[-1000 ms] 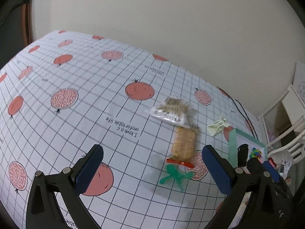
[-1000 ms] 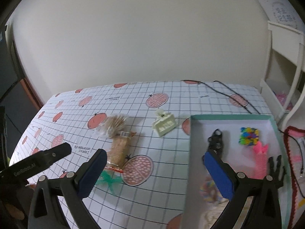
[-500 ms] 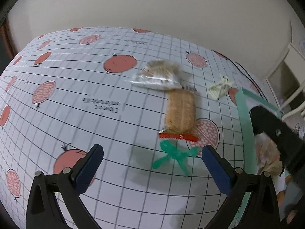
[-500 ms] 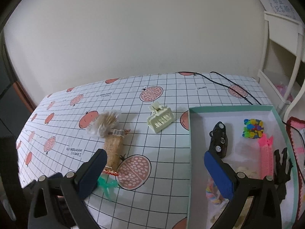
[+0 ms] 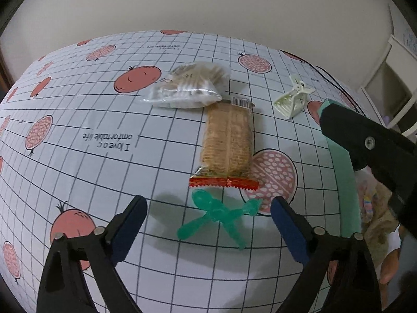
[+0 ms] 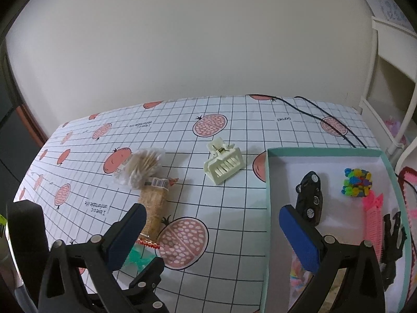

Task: Organize objects
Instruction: 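Close the left gripper on the green bow clip, then lift the green clip with left gripper while right gripper approaches the snack bar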

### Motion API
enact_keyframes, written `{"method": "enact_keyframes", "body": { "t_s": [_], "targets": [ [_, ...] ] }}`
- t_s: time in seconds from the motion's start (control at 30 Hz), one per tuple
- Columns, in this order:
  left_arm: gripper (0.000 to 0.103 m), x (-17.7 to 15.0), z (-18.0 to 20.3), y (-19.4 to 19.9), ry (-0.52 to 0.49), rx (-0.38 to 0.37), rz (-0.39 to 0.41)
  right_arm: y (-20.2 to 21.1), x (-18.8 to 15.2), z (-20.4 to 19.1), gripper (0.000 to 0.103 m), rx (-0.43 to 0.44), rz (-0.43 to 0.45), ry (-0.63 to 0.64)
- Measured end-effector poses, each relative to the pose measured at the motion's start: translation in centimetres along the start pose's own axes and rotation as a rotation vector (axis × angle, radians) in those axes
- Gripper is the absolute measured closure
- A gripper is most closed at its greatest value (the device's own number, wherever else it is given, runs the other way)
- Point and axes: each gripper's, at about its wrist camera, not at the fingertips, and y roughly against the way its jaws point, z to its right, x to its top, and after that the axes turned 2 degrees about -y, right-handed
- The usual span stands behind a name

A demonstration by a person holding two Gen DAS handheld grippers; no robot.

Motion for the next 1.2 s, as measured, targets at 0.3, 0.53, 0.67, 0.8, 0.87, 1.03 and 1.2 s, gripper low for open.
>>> {"method": "enact_keyframes", "body": {
  "t_s": [0.3,0.53,0.67,0.8,0.87,1.03,1.2],
  "targets": [
    [0.027,-0.1,0.0,-0.2,-0.007,-0.004,0.006,-0.6,0.1,-0.1,0.000,0.004,-0.006,-0.003],
    [0.036,-0.1,0.2,-0.1,-0.024,-0.010,0.016,-0.9,0.1,-0.5,0.000,0.006,-0.011,0.006],
    [0.048,0.0,0.1,0.0,-0.026,-0.007,0.018,-1.2,0.1,-0.8,0.000,0.007,-0.015,0.013],
    [0.048,0.0,-0.1,0.0,-0.025,-0.020,0.018,-1.5,0.2,-1.1,0.000,0.013,-0.018,0.011],
    [0.048,0.0,-0.3,0.1,-0.019,-0.022,0.015,-1.8,0.2,-1.4,0.000,0.012,-0.020,0.015],
    [0.049,0.1,-1.9,0.3,0.021,0.029,0.017,-2.7,0.2,-2.1,0.000,0.024,-0.031,0.017],
    [0.049,0.3,-4.1,1.0,0.087,0.082,0.045,-3.5,0.2,-3.0,0.000,0.033,-0.037,0.029]
  ]
}}
